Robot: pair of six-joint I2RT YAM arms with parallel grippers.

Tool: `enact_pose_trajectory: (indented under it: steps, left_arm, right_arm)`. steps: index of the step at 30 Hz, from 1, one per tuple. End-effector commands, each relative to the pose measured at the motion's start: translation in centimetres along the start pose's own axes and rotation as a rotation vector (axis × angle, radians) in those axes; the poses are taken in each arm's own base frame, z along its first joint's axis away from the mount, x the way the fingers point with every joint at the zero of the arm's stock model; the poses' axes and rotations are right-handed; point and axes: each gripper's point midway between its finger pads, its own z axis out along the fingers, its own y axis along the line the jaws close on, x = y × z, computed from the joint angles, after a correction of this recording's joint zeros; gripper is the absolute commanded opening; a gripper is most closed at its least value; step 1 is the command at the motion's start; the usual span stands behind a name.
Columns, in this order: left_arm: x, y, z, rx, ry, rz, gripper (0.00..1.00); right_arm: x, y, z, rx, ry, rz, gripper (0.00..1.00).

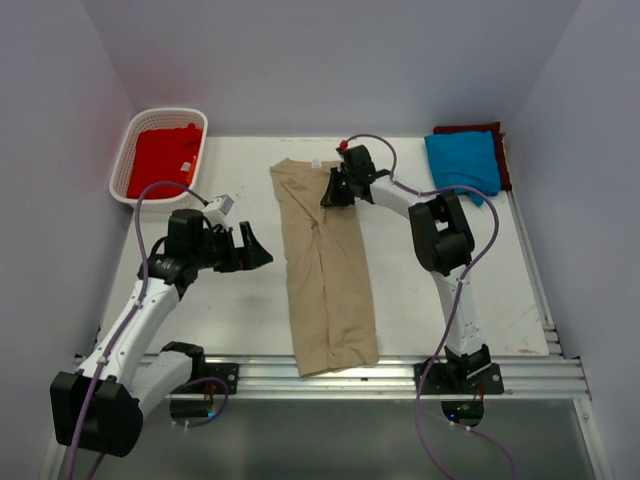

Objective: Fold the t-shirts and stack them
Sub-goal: Grab the bottom of the folded rectangular tshirt with both arms

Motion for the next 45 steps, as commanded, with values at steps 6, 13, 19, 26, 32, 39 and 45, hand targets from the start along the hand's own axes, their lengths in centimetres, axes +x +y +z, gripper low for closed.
enact_pose_trajectory:
  steps: [6, 13, 19, 26, 32, 39, 45]
  left_arm:
    - [0.0, 0.1, 0.0, 0.004, -0.020, 0.037, 0.96]
    - [-0.1, 0.1, 0.2, 0.005, -0.023, 0.033, 0.96]
    - [0.1, 0.3, 0.3, 0.003, -0.018, 0.030, 0.96]
    - [0.2, 0.4, 0.5, 0.004, -0.019, 0.024, 0.96]
    - [0.3, 0.5, 0.6, 0.006, -0.016, 0.023, 0.96]
    - [0.5, 0.6, 0.7, 0.007, -0.015, 0.015, 0.96]
    - [0.5, 0.6, 0.6, 0.004, -0.019, 0.017, 0.96]
  right_arm:
    - [-4.0, 6.0, -4.4, -0.252, -0.187, -0.011, 0.00]
    - [-3.6, 8.6, -5.2, -0.398, -0.169, -0.001, 0.00]
    - [-1.5, 9.2, -4.6, -0.478, -0.071, 0.013, 0.00]
    - [2.1, 9.1, -4.3, -0.517, 0.032, 0.000, 0.00]
    - [4.7, 9.0, -4.1, -0.526, 0.121, -0.025, 0.00]
    - [8.0, 8.8, -3.0, -0.513, 0.208, -0.042, 0.00]
    - [9.6, 9.3, -2.0, -0.514, 0.249, -0.048, 0.00]
